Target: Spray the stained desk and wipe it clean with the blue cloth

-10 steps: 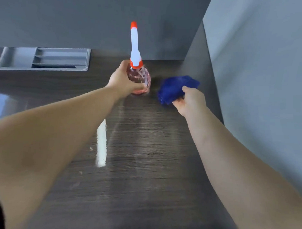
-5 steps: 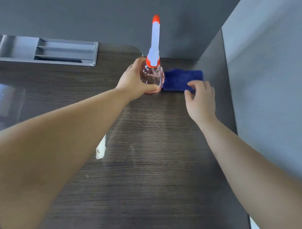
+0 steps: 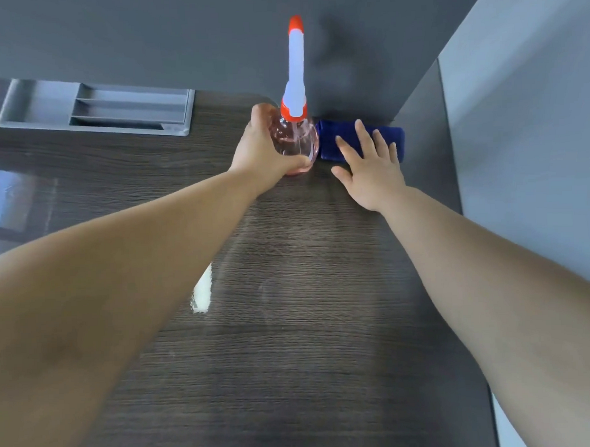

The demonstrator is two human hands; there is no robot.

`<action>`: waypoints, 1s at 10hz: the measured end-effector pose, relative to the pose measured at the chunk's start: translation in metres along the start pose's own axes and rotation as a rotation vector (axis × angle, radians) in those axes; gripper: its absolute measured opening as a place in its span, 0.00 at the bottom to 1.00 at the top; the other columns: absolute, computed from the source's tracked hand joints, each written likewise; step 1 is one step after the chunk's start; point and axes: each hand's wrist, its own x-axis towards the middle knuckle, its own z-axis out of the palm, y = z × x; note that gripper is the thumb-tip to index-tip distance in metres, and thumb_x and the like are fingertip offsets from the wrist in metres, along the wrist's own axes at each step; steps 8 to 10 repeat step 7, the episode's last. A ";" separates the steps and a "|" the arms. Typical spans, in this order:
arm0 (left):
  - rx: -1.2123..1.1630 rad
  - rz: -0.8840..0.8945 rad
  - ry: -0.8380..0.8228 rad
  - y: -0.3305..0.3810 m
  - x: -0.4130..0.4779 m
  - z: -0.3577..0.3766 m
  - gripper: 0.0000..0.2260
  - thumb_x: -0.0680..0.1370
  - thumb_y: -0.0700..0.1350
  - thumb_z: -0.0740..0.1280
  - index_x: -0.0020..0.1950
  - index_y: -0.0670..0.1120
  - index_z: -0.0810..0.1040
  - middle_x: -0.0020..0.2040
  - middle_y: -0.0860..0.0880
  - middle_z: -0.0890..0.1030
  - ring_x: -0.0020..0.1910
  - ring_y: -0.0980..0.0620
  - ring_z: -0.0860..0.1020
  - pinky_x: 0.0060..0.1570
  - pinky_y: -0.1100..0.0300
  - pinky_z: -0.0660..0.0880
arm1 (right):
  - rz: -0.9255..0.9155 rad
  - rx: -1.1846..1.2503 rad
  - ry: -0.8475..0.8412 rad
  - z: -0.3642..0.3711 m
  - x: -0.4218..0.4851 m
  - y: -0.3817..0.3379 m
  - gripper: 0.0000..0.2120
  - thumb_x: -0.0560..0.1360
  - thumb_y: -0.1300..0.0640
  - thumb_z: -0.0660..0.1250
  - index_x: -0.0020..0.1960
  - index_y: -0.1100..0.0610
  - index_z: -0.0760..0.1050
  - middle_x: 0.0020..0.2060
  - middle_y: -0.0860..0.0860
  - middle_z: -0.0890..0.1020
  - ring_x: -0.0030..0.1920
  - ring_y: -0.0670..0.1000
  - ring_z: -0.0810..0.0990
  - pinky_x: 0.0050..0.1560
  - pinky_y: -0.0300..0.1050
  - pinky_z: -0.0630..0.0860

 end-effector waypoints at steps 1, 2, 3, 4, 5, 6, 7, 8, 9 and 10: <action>-0.004 -0.003 0.017 0.001 0.001 0.001 0.38 0.65 0.46 0.77 0.69 0.49 0.61 0.65 0.47 0.68 0.54 0.54 0.70 0.55 0.63 0.67 | -0.052 -0.013 0.073 0.008 -0.014 -0.001 0.26 0.80 0.43 0.51 0.76 0.48 0.54 0.76 0.54 0.53 0.75 0.62 0.49 0.72 0.64 0.46; -0.005 -0.010 0.026 -0.001 0.002 0.002 0.38 0.66 0.46 0.77 0.70 0.51 0.61 0.65 0.48 0.67 0.53 0.55 0.69 0.54 0.64 0.66 | -0.081 -0.054 0.016 0.014 -0.018 0.001 0.26 0.80 0.42 0.50 0.76 0.47 0.52 0.77 0.53 0.51 0.76 0.60 0.46 0.72 0.63 0.43; -0.019 -0.017 0.034 -0.001 0.001 0.003 0.38 0.66 0.47 0.77 0.71 0.51 0.60 0.66 0.48 0.68 0.54 0.55 0.70 0.53 0.62 0.67 | -0.073 -0.036 -0.039 0.008 -0.014 0.001 0.27 0.80 0.41 0.50 0.77 0.46 0.49 0.77 0.52 0.47 0.76 0.60 0.43 0.72 0.63 0.41; -0.017 -0.022 0.047 -0.001 0.001 0.005 0.40 0.65 0.48 0.77 0.71 0.51 0.60 0.66 0.48 0.70 0.59 0.51 0.73 0.55 0.60 0.70 | -0.068 -0.033 -0.096 0.001 -0.014 -0.001 0.29 0.80 0.42 0.53 0.77 0.46 0.47 0.77 0.51 0.46 0.76 0.60 0.42 0.72 0.62 0.42; -0.035 -0.083 0.009 0.001 -0.002 0.006 0.45 0.65 0.50 0.78 0.75 0.50 0.56 0.69 0.50 0.70 0.64 0.50 0.72 0.61 0.57 0.71 | -0.001 0.082 -0.088 -0.007 -0.019 -0.006 0.29 0.80 0.44 0.55 0.77 0.47 0.49 0.77 0.52 0.46 0.76 0.59 0.43 0.73 0.61 0.44; -0.076 -0.139 -0.028 -0.003 -0.011 0.001 0.47 0.67 0.51 0.77 0.77 0.48 0.51 0.70 0.50 0.69 0.67 0.50 0.70 0.58 0.61 0.69 | 0.043 0.277 0.024 -0.008 -0.034 -0.021 0.30 0.79 0.48 0.60 0.76 0.49 0.52 0.77 0.52 0.49 0.76 0.59 0.47 0.73 0.59 0.52; -0.026 -0.211 -0.012 -0.007 -0.030 -0.008 0.37 0.73 0.51 0.71 0.76 0.48 0.55 0.69 0.48 0.70 0.64 0.50 0.72 0.52 0.62 0.70 | 0.072 0.598 0.103 -0.007 -0.052 -0.040 0.26 0.78 0.53 0.62 0.74 0.51 0.58 0.75 0.51 0.56 0.74 0.56 0.54 0.70 0.53 0.59; -0.026 -0.211 -0.012 -0.007 -0.030 -0.008 0.37 0.73 0.51 0.71 0.76 0.48 0.55 0.69 0.48 0.70 0.64 0.50 0.72 0.52 0.62 0.70 | 0.072 0.598 0.103 -0.007 -0.052 -0.040 0.26 0.78 0.53 0.62 0.74 0.51 0.58 0.75 0.51 0.56 0.74 0.56 0.54 0.70 0.53 0.59; -0.026 -0.211 -0.012 -0.007 -0.030 -0.008 0.37 0.73 0.51 0.71 0.76 0.48 0.55 0.69 0.48 0.70 0.64 0.50 0.72 0.52 0.62 0.70 | 0.072 0.598 0.103 -0.007 -0.052 -0.040 0.26 0.78 0.53 0.62 0.74 0.51 0.58 0.75 0.51 0.56 0.74 0.56 0.54 0.70 0.53 0.59; -0.026 -0.211 -0.012 -0.007 -0.030 -0.008 0.37 0.73 0.51 0.71 0.76 0.48 0.55 0.69 0.48 0.70 0.64 0.50 0.72 0.52 0.62 0.70 | 0.072 0.598 0.103 -0.007 -0.052 -0.040 0.26 0.78 0.53 0.62 0.74 0.51 0.58 0.75 0.51 0.56 0.74 0.56 0.54 0.70 0.53 0.59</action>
